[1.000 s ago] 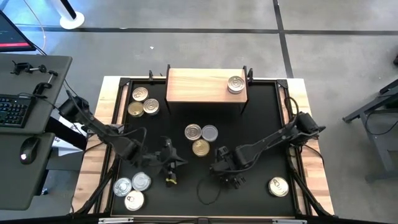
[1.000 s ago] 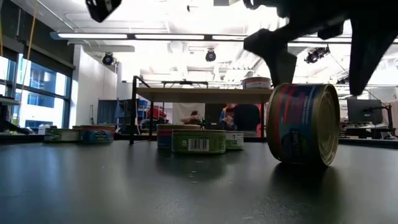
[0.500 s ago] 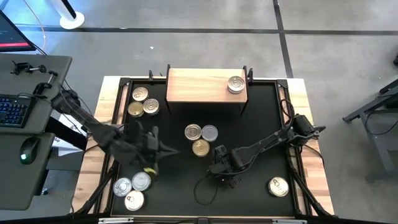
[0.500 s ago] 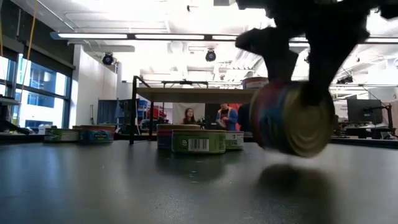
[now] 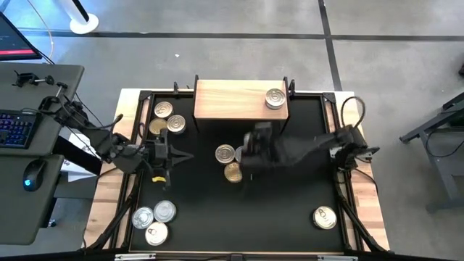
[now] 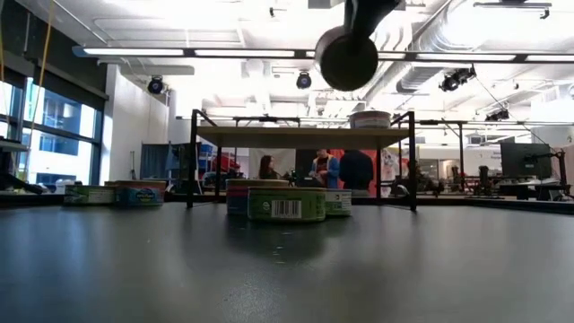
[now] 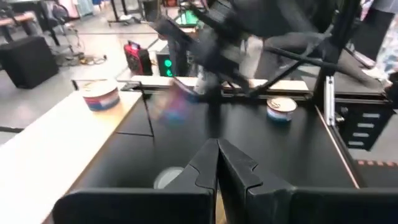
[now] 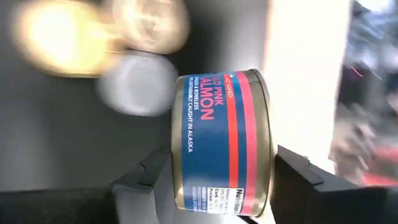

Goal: Stack canned seafood by type on shelf
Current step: Stack the blue tuna can on top of the blue tuna can

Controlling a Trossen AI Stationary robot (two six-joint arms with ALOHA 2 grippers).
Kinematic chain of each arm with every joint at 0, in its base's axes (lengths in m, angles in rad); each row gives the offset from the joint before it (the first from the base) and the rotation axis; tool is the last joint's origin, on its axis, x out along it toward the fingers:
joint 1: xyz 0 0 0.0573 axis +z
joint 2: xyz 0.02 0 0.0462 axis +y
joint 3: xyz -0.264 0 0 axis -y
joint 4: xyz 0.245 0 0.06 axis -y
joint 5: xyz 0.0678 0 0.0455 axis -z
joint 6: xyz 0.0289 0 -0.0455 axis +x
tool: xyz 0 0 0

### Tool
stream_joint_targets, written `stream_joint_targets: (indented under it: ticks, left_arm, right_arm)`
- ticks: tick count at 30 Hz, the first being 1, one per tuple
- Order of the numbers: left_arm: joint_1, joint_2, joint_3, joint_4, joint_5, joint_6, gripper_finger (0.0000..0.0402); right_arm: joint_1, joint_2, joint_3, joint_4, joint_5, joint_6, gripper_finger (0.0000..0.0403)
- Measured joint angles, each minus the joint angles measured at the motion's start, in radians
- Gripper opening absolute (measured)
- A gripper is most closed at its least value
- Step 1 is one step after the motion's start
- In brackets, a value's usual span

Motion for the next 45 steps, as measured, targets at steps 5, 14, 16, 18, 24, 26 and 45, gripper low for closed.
stream_joint_targets:
  ticks: [5, 14, 16, 18, 24, 26, 45]
  left_arm:
    - [-0.008, 0.047, 0.0, 0.007, 0.062, -0.014, 0.0]
    - [-0.087, 0.16, 0.0, 0.014, 0.056, -0.134, 0.0]
    - [-0.1, 0.186, 0.0, 0.014, 0.04, -0.159, 0.0]
    - [-0.108, 0.209, 0.0, 0.02, 0.019, -0.192, 0.0]
    - [-0.115, 0.268, 0.0, 0.07, -0.043, -0.213, 0.0]
    - [-0.114, 0.281, 0.0, 0.077, -0.066, -0.205, 0.0]
    - [-0.114, 0.288, 0.0, 0.097, -0.121, -0.169, 0.0]
  right_arm:
    - [-0.189, -0.073, -0.018, -0.055, 0.112, 0.034, 0.0169]
    - [-0.455, -0.109, -0.02, -0.044, 0.156, -0.107, 0.0169]
    - [-0.494, -0.108, -0.021, -0.005, 0.123, -0.152, 0.0169]
    - [-0.522, -0.108, -0.021, 0.04, 0.119, -0.182, 0.0169]
    - [-0.575, -0.108, -0.021, 0.074, 0.047, -0.234, 0.0169]
    - [-0.585, -0.108, -0.021, 0.091, 0.048, -0.228, 0.0169]
    - [-0.53, -0.105, -0.198, 0.179, 0.156, -0.206, 0.0169]
